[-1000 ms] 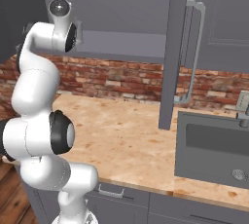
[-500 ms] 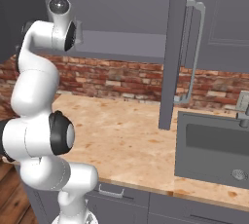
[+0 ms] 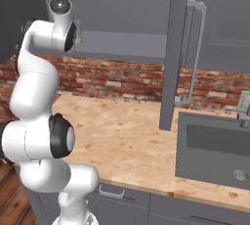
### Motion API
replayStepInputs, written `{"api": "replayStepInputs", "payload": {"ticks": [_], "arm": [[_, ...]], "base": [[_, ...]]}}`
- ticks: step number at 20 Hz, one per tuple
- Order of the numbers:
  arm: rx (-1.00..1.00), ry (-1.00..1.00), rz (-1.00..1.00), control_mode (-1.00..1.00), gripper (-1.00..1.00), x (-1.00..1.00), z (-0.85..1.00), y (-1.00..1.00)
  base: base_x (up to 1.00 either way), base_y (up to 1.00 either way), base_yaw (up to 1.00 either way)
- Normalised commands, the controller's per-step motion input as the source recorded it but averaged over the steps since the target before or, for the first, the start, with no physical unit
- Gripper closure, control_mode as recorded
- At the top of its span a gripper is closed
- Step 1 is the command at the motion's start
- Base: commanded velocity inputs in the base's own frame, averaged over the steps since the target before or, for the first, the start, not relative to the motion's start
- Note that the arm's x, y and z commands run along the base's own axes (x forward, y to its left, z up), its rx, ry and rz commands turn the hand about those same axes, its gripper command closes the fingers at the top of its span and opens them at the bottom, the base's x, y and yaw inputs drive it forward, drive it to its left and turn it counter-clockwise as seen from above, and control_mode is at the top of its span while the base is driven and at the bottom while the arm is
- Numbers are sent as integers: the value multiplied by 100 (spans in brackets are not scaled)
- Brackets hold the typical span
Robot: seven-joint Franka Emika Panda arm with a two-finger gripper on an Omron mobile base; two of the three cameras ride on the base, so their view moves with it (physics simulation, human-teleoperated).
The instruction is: There is a bowl on the dining counter. Grab a lemon wedge from the fridge and place it in the bowl. Then get the liquor bottle and glass cup from the cabinet and place them next to the bowl.
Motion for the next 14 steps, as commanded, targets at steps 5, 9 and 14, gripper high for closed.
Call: {"api": "replayStepInputs", "payload": {"ticks": [5, 9, 14], "arm": [[0, -21, 0, -100, 100, -67, 0, 0], [0, -19, -1, -100, 100, -87, 0, 0], [0, -9, -5, -100, 100, -93, 1, 0]], "base": [[0, 0, 0], [0, 0, 0], [0, 0, 0]]}}
